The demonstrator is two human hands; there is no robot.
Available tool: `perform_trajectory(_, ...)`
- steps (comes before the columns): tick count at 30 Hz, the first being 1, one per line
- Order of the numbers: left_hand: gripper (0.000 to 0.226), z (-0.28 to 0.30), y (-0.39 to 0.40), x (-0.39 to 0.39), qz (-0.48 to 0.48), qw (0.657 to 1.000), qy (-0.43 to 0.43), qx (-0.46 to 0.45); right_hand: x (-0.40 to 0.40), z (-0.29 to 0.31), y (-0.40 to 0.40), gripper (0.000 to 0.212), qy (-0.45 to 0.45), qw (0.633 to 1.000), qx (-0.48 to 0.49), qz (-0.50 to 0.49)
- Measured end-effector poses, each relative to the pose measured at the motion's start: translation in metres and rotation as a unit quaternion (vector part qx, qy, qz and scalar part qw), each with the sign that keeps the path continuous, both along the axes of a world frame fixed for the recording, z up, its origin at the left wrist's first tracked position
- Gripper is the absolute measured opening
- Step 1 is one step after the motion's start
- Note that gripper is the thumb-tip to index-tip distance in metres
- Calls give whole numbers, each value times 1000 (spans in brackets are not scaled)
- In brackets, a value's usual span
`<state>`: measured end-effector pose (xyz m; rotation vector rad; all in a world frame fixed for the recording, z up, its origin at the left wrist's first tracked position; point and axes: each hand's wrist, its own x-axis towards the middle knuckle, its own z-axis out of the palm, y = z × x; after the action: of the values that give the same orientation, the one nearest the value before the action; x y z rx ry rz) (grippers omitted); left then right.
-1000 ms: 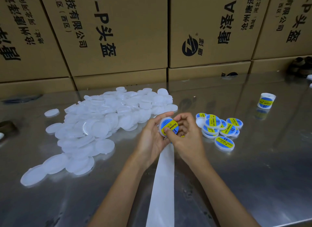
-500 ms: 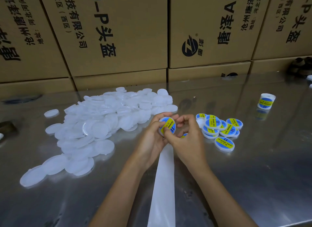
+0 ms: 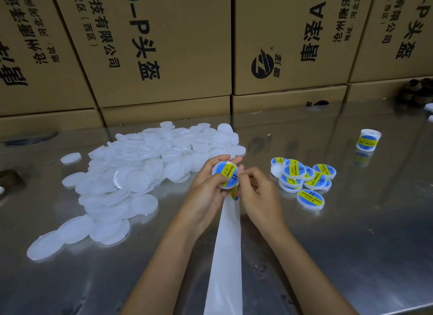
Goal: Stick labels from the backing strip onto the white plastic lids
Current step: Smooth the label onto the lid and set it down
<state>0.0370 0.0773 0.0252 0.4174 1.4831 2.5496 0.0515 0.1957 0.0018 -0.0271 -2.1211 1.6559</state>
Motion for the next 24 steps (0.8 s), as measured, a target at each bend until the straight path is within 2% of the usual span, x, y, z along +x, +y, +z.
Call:
perform_trajectory(4,26,-1,1,1,46,998,20,-27,4,7,-3,41,-24,996,-52,65)
perform_trajectory(8,19,-5,0,-1,102,987,65,-107,7,10,-2,34,-30,989,-96,104)
perform_trajectory(11,15,-4,-2,-2,124,983,59,-125,7,10,-3,30,-30,988,-102,114)
perform_trajectory(17,23,-2,-8,-2,152,973,58,-163,7,11,-3,30,-50,977,-159,132)
perform_trajectory(22,23,-2,-9,2,99,975,78,-185,3,13,4,35,-70,950,-269,140)
perform_trajectory(24,39,-3,-10,3,67,971,90,-212,2,13,5,37,-78,943,-288,149)
